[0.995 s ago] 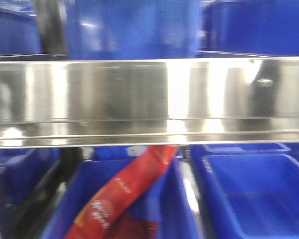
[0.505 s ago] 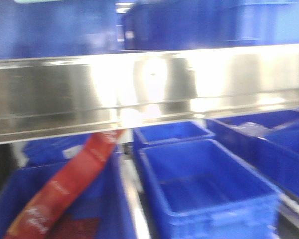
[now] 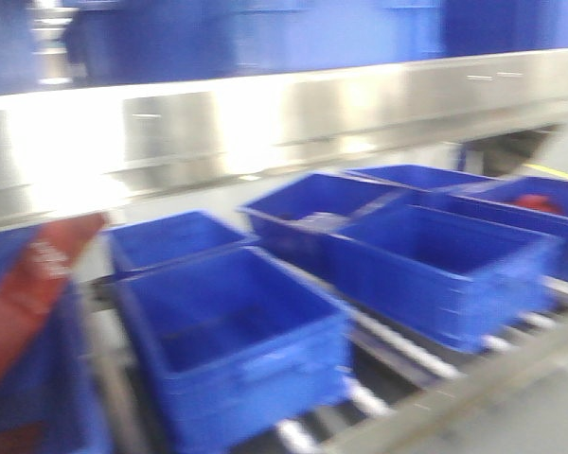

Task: Fetch blue bin and place on conveyor start
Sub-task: 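Lift the turquoise bin with both grippers and pull it off the shelf, then hold the bin with both grippers while the base turns and drives away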

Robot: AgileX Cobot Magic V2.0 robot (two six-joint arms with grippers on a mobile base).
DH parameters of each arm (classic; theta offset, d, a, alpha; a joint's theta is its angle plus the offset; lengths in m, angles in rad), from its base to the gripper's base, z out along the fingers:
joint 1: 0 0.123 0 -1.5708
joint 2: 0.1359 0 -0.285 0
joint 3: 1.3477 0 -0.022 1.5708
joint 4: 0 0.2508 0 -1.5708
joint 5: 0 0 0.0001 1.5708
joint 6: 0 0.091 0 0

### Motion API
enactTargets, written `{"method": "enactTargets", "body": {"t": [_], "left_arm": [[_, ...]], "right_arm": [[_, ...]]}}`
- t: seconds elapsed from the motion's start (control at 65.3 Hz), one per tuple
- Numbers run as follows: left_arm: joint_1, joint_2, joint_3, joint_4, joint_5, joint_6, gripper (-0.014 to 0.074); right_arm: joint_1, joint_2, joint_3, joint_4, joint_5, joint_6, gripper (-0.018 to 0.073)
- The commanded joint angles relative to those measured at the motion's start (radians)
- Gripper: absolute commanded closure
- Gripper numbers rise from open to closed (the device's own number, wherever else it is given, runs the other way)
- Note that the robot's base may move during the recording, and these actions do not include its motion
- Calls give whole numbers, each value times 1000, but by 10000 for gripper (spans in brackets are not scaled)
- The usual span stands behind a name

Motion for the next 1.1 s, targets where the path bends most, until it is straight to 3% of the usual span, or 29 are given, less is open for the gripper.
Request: {"method": "enactTargets", "body": {"t": [0.0,0.352,1.087], "left_arm": [[0,-14,-7,10,-110,16,708],[0,-14,-7,10,-249,16,708],[0,-14,-7,10,-249,16,708]], "right_arm": [[-9,-15,-4,-18,-22,-26,711],[-9,-15,-4,-18,-22,-26,711],[-9,-15,-4,-18,-22,-26,711]]}}
